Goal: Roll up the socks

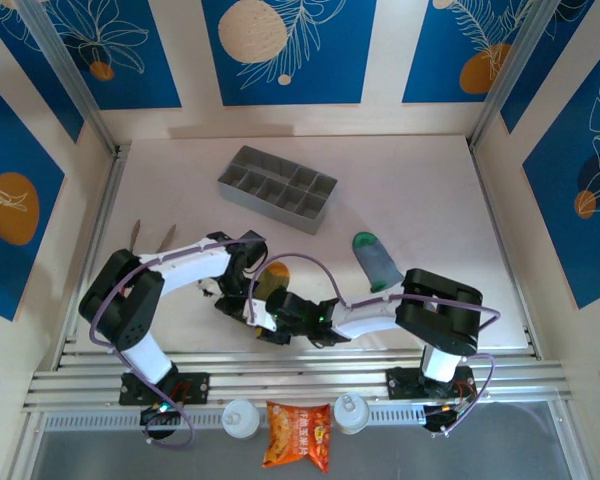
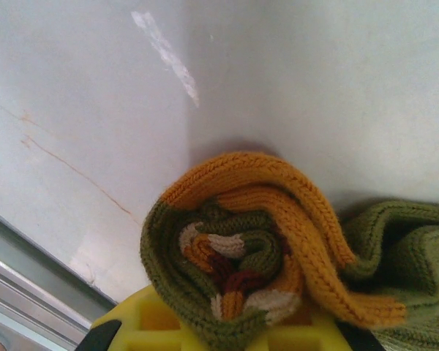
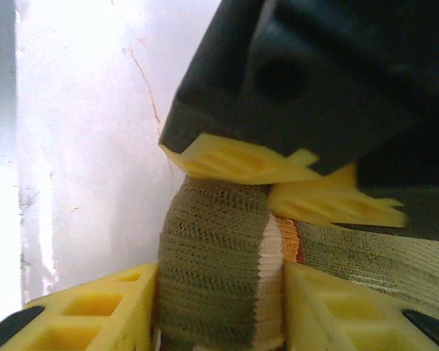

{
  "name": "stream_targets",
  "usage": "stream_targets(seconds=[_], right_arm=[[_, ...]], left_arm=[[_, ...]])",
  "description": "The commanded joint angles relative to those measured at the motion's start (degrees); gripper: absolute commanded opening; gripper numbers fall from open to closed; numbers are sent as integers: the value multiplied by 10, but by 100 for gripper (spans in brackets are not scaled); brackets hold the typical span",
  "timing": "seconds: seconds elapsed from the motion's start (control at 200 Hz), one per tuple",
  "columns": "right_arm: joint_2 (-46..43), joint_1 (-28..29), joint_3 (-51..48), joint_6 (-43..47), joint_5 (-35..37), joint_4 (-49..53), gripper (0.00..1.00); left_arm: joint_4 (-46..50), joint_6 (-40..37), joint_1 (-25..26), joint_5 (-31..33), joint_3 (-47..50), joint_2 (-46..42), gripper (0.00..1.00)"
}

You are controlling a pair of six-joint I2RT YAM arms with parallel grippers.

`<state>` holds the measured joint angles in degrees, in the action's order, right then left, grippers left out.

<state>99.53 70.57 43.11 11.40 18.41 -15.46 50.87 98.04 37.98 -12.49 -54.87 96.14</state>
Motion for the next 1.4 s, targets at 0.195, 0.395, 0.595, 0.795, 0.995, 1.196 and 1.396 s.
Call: stream_targets(seconds=[0.195,0.395,0.595,0.795,0.995,1.196,1.396], right_arm=[[45,5,15,-46,51,56,7],[51,-6,-5,-78,-1,71,0],[77,-29,-43,-128,-74,60,0],[112,-50,-57,-177,-140,43,0],[141,-81,-62,-233,-201,28,0],[165,-118,-71,-268,-265,10,0],[188,-146,-65,-286,-308,10,0]], left_arm=[[38,48,-4,19,29,40,0],[4,53,-11,47,44,-42,37],[-91,43,-24,69,88,-146,73],[-134,6,-34,81,121,-221,87],[-140,-39,-36,95,157,-298,83],[-121,-83,-35,91,179,-324,67],[-188,-88,-30,84,204,-297,58]])
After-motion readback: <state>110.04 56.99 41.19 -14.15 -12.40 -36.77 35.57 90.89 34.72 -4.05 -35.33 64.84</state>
